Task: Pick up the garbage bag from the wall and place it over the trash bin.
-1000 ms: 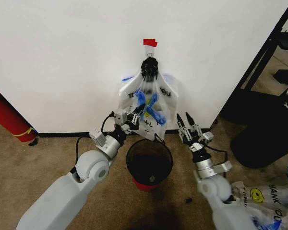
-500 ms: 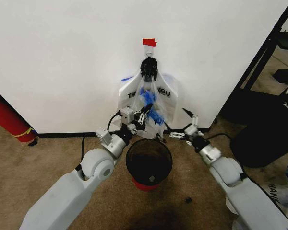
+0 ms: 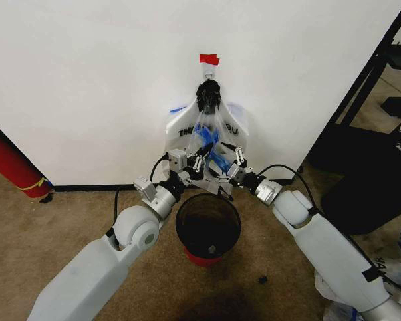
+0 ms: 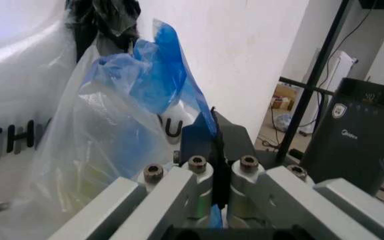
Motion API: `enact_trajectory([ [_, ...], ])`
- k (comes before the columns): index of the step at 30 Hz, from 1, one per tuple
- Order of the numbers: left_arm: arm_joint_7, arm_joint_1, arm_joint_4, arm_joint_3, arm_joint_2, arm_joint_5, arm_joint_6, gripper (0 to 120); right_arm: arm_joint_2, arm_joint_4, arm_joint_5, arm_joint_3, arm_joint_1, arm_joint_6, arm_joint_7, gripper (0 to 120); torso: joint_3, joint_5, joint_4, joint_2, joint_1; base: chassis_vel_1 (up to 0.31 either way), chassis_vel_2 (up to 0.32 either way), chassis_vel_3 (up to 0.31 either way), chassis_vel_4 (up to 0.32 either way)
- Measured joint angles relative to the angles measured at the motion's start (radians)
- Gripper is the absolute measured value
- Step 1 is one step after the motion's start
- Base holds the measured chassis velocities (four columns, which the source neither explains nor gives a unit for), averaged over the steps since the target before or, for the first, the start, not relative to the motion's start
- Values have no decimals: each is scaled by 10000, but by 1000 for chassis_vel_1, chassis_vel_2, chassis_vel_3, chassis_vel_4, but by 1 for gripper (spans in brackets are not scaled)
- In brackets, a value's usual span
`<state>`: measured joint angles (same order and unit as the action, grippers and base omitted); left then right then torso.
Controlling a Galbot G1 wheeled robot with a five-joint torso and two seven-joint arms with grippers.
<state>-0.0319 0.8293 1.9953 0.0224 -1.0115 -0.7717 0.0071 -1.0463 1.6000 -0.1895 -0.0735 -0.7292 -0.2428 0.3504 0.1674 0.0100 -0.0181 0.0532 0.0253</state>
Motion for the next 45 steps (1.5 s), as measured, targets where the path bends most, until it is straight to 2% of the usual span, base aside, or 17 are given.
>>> enact_trajectory([
  [3, -15, -7, -12, -12, 13, -1, 6, 0, 23, 125, -141, -330, -209, 67, 399, 63, 0, -1, -1, 0, 0, 0, 0, 0, 0],
  [4, -15, -7, -12, -12, 13, -1, 6, 0, 23, 125, -141, -330, -209, 67, 399, 63, 0, -1, -1, 0, 0, 0, 0, 0, 0],
  [8, -20, 13, -18, -11, 9, 10, 9, 0, 140, 251, -168, -560, -513, 76, 434, 48, 0, -1, -2, 0, -1, 0, 0, 0, 0],
  [10, -20, 41, -18, -7, 9, 26, 11, 0, 165, 253, -154, -591, -589, 2, 261, 38, 0, -1, -2, 0, -2, 0, 0, 0, 0],
  [12, -20, 58, -17, -5, 13, 33, 12, 0, 161, 260, -106, -583, -603, -25, 139, 34, 0, 0, -2, 0, -1, 0, 0, 0, 0],
  [17, -21, 153, 8, -9, 35, 85, 26, 0, -85, 119, 129, -420, -355, -246, -255, 15, -1, 0, 0, 0, -2, 0, 0, 0, 0],
  [21, -21, 215, 36, -40, 58, 176, 38, 0, -233, -167, 118, -265, -80, -267, -334, 22, 0, 0, 2, 0, -1, 0, 0, 0, 0],
  [24, -21, 232, 70, -70, 67, 203, 61, 0, -311, -319, 44, -202, 89, -255, -326, 36, 0, 0, 1, 0, -1, 0, 0, 0, 0],
  [26, -22, 234, 76, -76, 67, 206, 65, 0, -309, -318, 37, -200, 100, -243, -314, 39, 0, 0, 1, 0, -1, 0, 0, 0, 0],
  [31, -26, 286, 89, -87, 34, 256, 72, 0, -218, -263, 38, -199, 100, -160, -102, 62, 0, 0, -1, 0, -1, 0, 0, 0, 0],
  [32, -26, 286, 89, -87, 34, 256, 72, 0, -218, -263, 38, -199, 100, -160, -102, 62, 0, 0, -1, 0, -1, 0, 0, 0, 0],
  [35, -26, 319, 93, -85, 27, 279, 72, 0, -233, -348, 65, -201, 100, -154, 37, 73, 0, 0, -1, 0, -1, 0, 0, 0, 0],
  [38, -27, 325, 92, -83, 39, 290, 73, 0, -319, -472, 116, -207, 98, -154, 261, 62, 0, 0, 0, 0, -1, 0, 0, 0, 0],
  [40, -27, 326, 93, -82, 49, 291, 73, 0, -337, -504, 119, -209, 103, -153, 311, 58, 0, 0, 0, 0, -1, 0, 0, 0, 0],
  [44, -33, 333, 117, -96, 135, 291, 72, 0, -399, -590, 188, -220, 211, -105, 489, 39, 0, 0, 0, 0, -1, 0, 0, 0, 0],
  [45, -33, 333, 117, -96, 135, 291, 72, 0, -399, -590, 188, -220, 211, -105, 489, 39, 0, 0, 0, 0, -1, 0, 0, 0, 0],
])
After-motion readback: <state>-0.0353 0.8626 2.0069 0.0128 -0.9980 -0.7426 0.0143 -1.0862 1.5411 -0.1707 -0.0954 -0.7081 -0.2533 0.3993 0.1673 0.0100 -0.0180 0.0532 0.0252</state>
